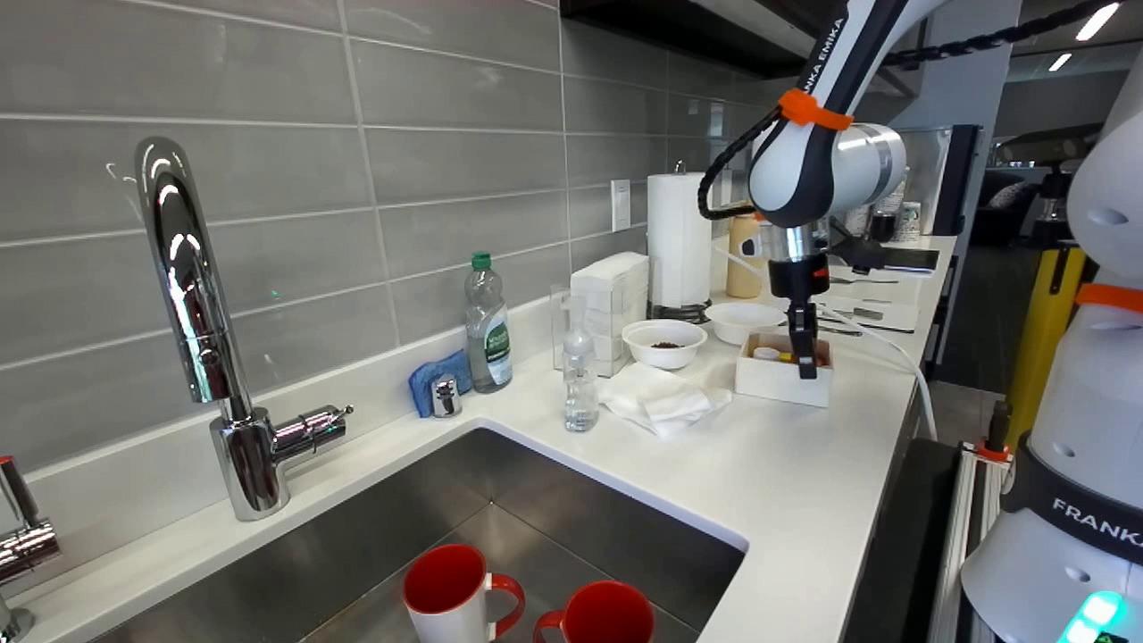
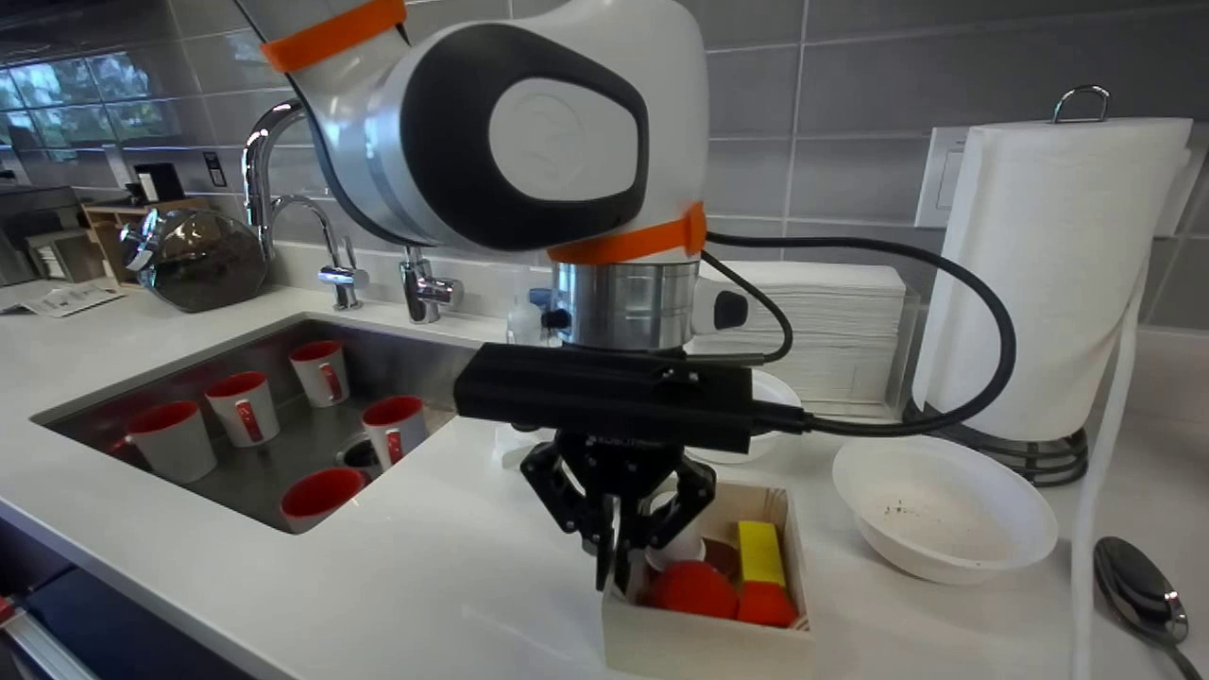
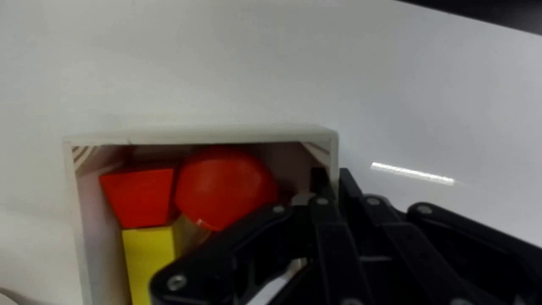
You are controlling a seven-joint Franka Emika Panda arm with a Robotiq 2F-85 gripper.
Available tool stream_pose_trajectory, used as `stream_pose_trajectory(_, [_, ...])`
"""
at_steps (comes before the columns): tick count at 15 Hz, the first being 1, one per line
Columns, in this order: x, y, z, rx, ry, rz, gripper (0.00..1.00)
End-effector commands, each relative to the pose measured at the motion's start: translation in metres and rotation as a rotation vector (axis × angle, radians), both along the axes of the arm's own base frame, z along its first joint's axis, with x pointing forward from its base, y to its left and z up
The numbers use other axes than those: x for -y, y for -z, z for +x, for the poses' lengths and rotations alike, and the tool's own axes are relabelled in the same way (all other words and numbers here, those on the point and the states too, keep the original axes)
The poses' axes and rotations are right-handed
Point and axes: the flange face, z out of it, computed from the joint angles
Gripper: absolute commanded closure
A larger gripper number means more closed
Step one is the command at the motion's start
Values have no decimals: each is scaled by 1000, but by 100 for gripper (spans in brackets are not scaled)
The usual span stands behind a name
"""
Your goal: Bring the small crate closer to the sink
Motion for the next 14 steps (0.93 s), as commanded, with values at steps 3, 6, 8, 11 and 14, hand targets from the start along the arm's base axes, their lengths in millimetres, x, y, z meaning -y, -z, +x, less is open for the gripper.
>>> stream_pose_trajectory(3, [3, -22, -16, -90, 22, -34, 100])
stream_pose_trajectory(6, [0, -23, -19, -135, 4, -27, 100])
stream_pose_trajectory(8, [-3, -19, -18, -145, -15, -21, 100])
stream_pose_trajectory(11, [-15, -8, -12, -158, -53, -5, 100])
stream_pose_trajectory(14, [-24, -3, -5, -156, -90, -18, 100])
